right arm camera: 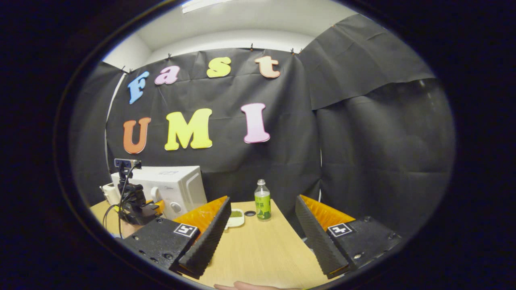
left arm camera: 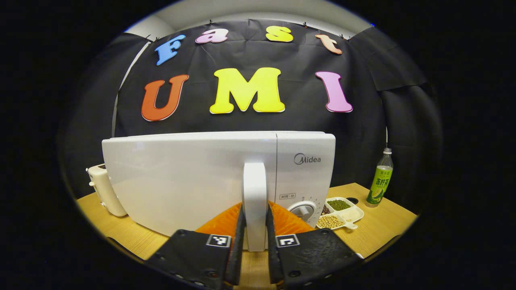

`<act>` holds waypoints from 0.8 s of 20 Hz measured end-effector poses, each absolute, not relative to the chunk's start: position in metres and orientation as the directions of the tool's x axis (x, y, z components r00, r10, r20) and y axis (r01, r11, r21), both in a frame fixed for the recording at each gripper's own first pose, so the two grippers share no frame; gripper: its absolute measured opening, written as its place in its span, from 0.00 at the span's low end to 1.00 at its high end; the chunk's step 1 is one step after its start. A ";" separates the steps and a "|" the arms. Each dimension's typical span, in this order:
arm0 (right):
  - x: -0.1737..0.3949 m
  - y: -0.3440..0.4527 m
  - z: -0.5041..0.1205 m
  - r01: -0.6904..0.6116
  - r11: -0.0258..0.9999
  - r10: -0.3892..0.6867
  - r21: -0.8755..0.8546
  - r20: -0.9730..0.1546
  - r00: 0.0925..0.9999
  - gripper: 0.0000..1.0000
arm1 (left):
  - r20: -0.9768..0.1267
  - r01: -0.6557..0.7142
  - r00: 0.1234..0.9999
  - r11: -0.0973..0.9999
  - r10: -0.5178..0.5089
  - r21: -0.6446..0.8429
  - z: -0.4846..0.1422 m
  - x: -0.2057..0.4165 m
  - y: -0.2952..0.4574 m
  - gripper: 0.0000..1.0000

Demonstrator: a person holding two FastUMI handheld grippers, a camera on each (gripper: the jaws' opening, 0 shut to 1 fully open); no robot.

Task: Open the microwave oven with the left hand, put the food in, and close the microwave oven.

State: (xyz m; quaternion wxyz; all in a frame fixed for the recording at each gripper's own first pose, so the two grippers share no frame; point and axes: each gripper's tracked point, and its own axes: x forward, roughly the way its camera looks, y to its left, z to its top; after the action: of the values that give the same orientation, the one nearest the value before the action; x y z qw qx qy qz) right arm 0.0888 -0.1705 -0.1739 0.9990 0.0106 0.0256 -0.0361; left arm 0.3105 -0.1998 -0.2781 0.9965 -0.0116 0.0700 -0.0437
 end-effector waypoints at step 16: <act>0.113 -0.141 -0.203 -0.012 0.998 0.018 0.054 -0.105 0.994 0.95 | -0.135 0.225 0.963 0.972 -0.231 -0.062 -0.270 0.210 -0.175 0.10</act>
State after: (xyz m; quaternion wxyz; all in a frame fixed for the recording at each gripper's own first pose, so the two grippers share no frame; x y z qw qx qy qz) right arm 0.1132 -0.1413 -0.2033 0.9982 0.0269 0.0527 0.0075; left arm 0.2103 -0.1754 -0.2701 0.9906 -0.0229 0.0708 -0.1151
